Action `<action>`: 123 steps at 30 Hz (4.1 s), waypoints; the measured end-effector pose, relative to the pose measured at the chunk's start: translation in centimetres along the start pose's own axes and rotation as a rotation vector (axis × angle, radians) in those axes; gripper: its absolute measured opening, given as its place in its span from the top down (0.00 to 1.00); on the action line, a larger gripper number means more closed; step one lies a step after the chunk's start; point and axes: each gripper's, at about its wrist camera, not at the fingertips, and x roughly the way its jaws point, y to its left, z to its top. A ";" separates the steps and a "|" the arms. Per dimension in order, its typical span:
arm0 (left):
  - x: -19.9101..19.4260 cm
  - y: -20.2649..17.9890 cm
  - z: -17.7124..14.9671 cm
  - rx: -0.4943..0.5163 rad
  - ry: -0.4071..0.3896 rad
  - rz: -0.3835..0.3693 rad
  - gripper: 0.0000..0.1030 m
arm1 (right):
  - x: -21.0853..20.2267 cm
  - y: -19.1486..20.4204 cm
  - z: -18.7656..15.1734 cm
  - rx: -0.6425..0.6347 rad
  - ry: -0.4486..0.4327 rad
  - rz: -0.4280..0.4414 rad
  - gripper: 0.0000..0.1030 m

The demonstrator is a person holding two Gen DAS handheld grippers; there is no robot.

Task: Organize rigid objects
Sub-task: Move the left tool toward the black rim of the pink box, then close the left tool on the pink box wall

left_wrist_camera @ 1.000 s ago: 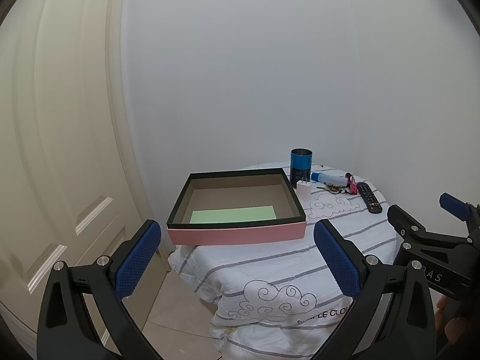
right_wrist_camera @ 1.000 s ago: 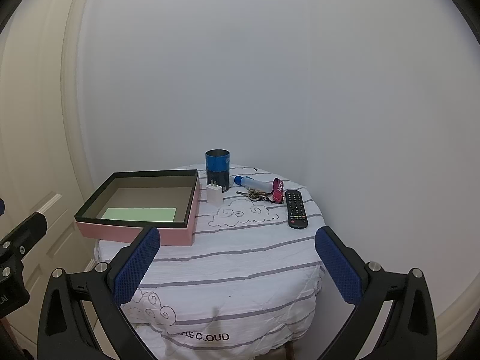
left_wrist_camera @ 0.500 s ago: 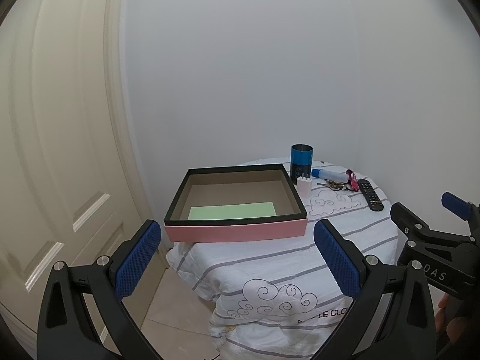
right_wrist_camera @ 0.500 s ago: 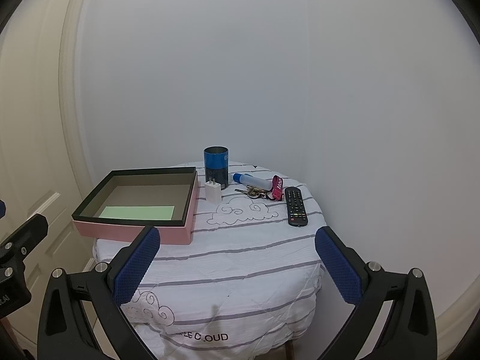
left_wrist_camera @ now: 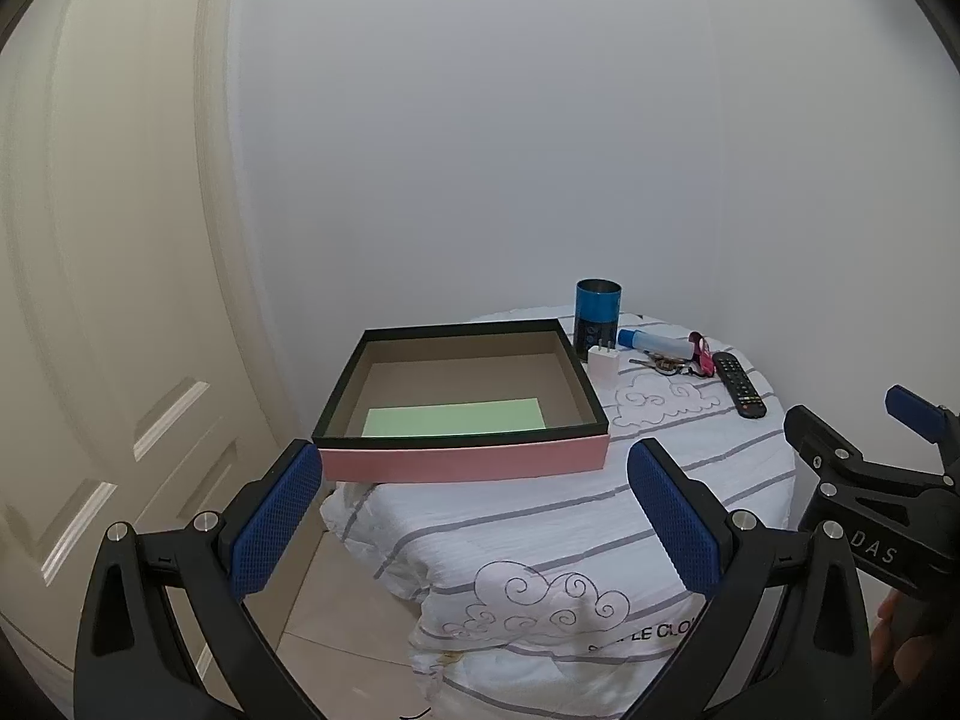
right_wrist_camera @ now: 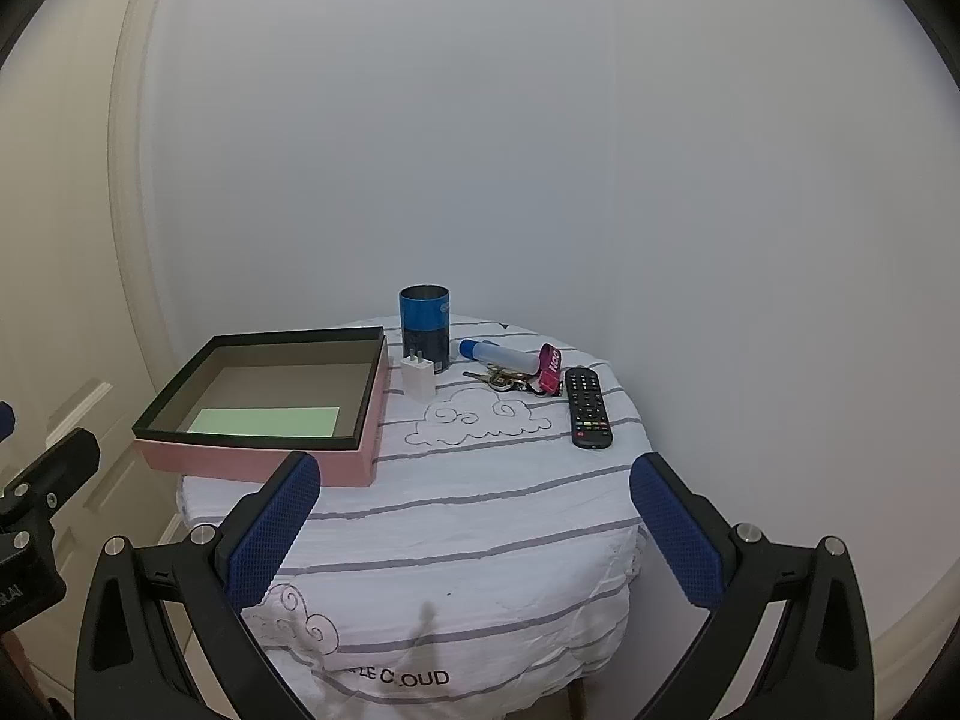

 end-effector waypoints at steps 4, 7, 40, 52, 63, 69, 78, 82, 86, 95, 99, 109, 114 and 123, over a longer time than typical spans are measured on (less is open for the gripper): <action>0.7 -0.4 0.5 -0.001 0.010 -0.011 0.00 | 0.4 -0.3 0.1 0.006 0.003 -0.003 0.00; 1.1 -0.8 0.9 0.006 0.009 -0.008 0.00 | 0.6 -0.6 0.3 0.011 0.002 0.001 0.00; 6.2 2.9 3.7 -0.043 0.038 0.076 0.00 | 6.3 -1.9 2.2 0.054 0.043 -0.051 0.00; 9.4 5.1 3.9 -0.057 0.063 0.094 0.00 | 9.0 -2.4 2.8 0.050 0.076 -0.061 0.00; 13.7 9.9 5.3 -0.063 0.096 0.156 0.00 | 12.4 -0.7 3.6 0.031 0.111 -0.048 0.00; 16.8 12.2 6.0 -0.054 0.158 0.098 0.00 | 14.7 -0.1 4.1 0.031 0.132 -0.055 0.00; 24.4 15.3 5.4 -0.024 0.330 0.047 0.00 | 17.8 -0.1 4.5 0.034 0.167 -0.080 0.00; 27.4 15.8 4.2 -0.007 0.412 0.041 0.00 | 19.0 0.1 4.7 0.029 0.183 -0.086 0.00; 29.7 16.2 3.0 0.003 0.488 0.058 0.00 | 20.0 0.3 4.8 0.021 0.193 -0.085 0.00; 31.8 16.4 0.9 -0.027 0.611 0.001 0.00 | 21.3 0.4 4.5 0.011 0.218 -0.074 0.00; 32.4 16.5 0.9 -0.014 0.634 -0.007 0.01 | 21.7 0.3 4.4 0.015 0.226 -0.069 0.00; 33.7 16.2 0.0 -0.002 0.680 -0.050 0.22 | 22.4 -0.5 4.0 0.010 0.251 -0.080 0.00; 34.1 16.2 0.2 0.001 0.693 -0.091 0.29 | 22.6 -1.5 3.8 0.022 0.257 -0.087 0.00; 34.4 16.0 0.4 -0.029 0.726 -0.179 0.60 | 23.4 -3.0 4.1 0.013 0.244 -0.099 0.00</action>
